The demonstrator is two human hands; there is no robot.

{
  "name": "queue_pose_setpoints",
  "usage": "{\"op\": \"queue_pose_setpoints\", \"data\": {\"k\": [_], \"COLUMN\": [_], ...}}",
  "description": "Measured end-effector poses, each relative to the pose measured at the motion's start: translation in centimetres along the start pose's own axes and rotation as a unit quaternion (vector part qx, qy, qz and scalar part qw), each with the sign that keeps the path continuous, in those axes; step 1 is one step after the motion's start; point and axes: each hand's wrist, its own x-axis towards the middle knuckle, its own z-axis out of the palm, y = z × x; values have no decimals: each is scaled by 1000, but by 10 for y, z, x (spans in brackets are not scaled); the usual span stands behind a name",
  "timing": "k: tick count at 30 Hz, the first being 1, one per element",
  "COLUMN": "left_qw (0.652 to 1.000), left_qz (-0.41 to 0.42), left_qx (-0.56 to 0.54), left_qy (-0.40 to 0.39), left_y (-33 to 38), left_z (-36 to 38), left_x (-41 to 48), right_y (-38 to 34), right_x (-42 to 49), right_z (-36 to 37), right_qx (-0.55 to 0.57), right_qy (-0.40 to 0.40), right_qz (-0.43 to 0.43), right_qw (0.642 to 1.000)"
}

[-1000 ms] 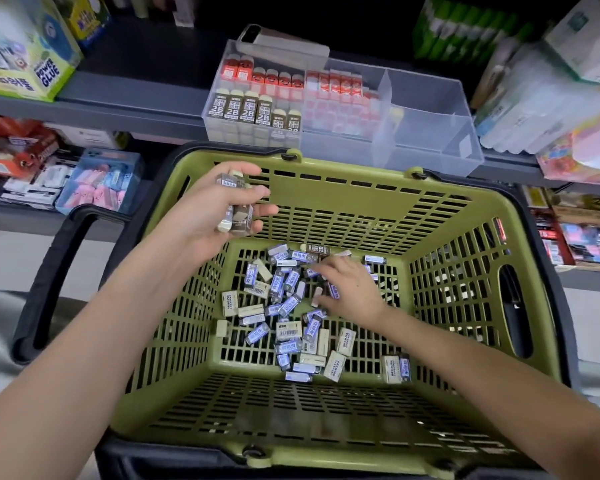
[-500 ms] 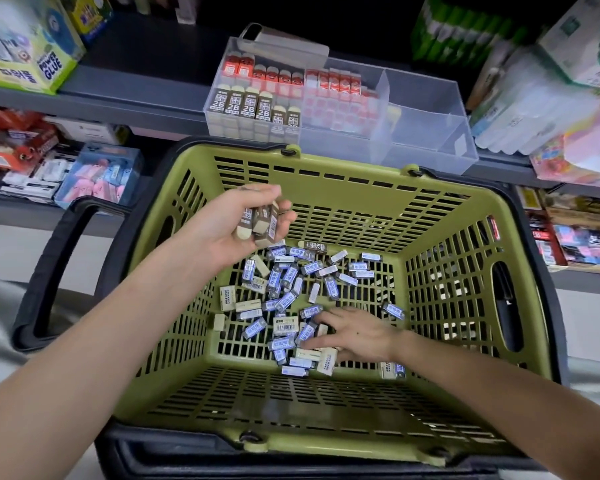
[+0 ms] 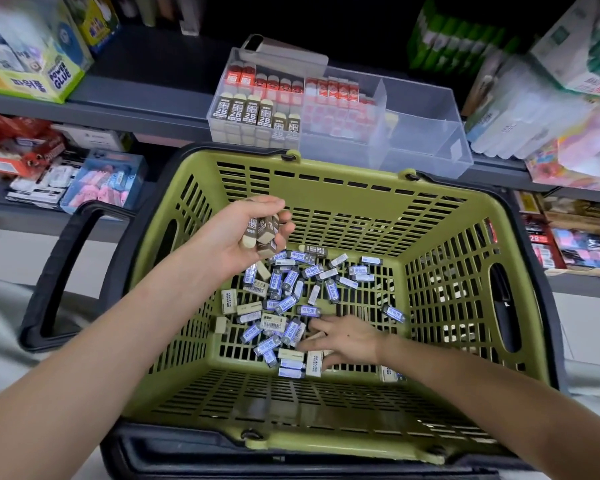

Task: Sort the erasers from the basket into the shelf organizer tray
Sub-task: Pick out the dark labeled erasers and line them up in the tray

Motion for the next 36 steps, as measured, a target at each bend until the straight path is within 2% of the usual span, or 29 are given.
{"op": "queue_pose_setpoints", "data": {"k": [6, 9, 12, 15, 17, 19, 21, 23, 25, 28, 36], "left_qw": [1000, 1000, 998, 985, 970, 960, 957, 955, 961, 972, 986], "left_qz": [6, -4, -17, -35, -51, -81, -121, -143, -134, -85, -49], "left_qx": [12, 13, 56, 158, 233, 268, 254, 215, 168, 119, -32], "left_qy": [4, 15, 40, 61, 43, 2, -72, -145, -175, -183, -159], "left_y": [-1, -3, -5, -10, -13, -15, -14, -9, -6, -2, 16], "left_z": [-1, -2, -4, -4, 1, 9, 18, 27, 37, 50, 84], "left_x": [0, 1, 2, 2, 0, -4, -7, -8, -8, -3, 14], "right_y": [3, 3, 7, 7, 1, -10, -23, -34, -42, -43, -28], "right_x": [0, 0, -6, -17, -23, -29, -37, -43, -47, -55, -81], "right_z": [-1, -2, -9, -34, -63, -98, -132, -160, -180, -202, -225], "right_qx": [-1, 32, 88, 208, 297, 341, 340, 312, 283, 267, 350], "right_qy": [5, 7, 38, 139, 240, 331, 386, 391, 374, 393, 466], "right_qz": [9, 23, 73, 128, 142, 133, 113, 112, 130, 160, 209], "right_qw": [1000, 999, 993, 960, 913, 870, 850, 859, 874, 865, 785]}}
